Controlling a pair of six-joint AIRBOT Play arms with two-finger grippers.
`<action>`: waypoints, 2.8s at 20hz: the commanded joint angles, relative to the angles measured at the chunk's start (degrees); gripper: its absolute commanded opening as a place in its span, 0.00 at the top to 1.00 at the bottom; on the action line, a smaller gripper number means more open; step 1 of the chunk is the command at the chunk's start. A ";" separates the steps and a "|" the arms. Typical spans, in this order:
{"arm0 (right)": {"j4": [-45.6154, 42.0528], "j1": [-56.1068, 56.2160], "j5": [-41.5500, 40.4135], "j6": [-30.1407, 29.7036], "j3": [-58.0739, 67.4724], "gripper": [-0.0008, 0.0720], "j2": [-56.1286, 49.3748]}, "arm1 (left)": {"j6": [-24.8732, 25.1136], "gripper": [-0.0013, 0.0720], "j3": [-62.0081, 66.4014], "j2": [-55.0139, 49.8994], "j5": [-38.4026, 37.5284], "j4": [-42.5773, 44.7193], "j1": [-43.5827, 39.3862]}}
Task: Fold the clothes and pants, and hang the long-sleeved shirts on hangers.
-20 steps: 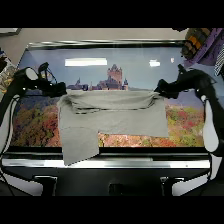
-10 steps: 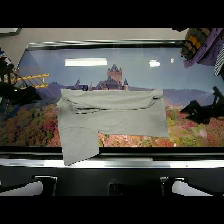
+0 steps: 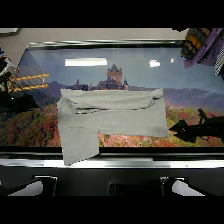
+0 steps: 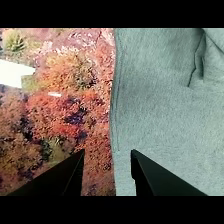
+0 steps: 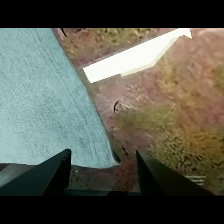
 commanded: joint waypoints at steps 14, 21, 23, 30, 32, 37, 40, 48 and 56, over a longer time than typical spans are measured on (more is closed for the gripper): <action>8.37 -0.04 5.51 -3.04 -11.74 0.34 -0.02 | -2.80 0.21 -0.26 0.11 0.00 -2.16 0.81; 11.21 -0.04 9.20 -3.69 -12.31 0.78 0.02 | -2.21 0.22 -8.04 2.16 1.20 -7.80 4.15; 11.32 -0.07 9.57 -3.85 -12.31 0.92 0.20 | 0.87 0.22 -13.66 4.04 3.06 -11.30 6.29; 11.28 -0.07 5.75 -4.07 -12.31 0.94 5.51 | 9.29 0.25 -30.40 4.46 12.81 -21.16 8.83; 11.28 -0.07 4.59 -4.02 -12.31 0.94 7.37 | 11.54 0.25 -32.89 3.32 14.58 -24.06 8.79; 11.32 -0.07 3.26 -3.61 -12.31 0.94 9.86 | 13.90 0.25 -34.42 0.35 15.04 -26.47 8.61; 11.32 -0.07 3.30 -3.61 -12.31 0.94 11.21 | 14.60 0.25 -34.42 -0.87 15.10 -28.04 7.04; 11.32 -0.07 2.38 -3.65 -12.26 0.94 12.55 | 13.90 0.25 -34.42 -3.37 20.22 -29.03 2.97; 11.32 -0.07 2.54 -5.60 -12.26 0.94 12.55 | 13.90 0.29 -34.42 -4.26 21.33 -32.37 -0.39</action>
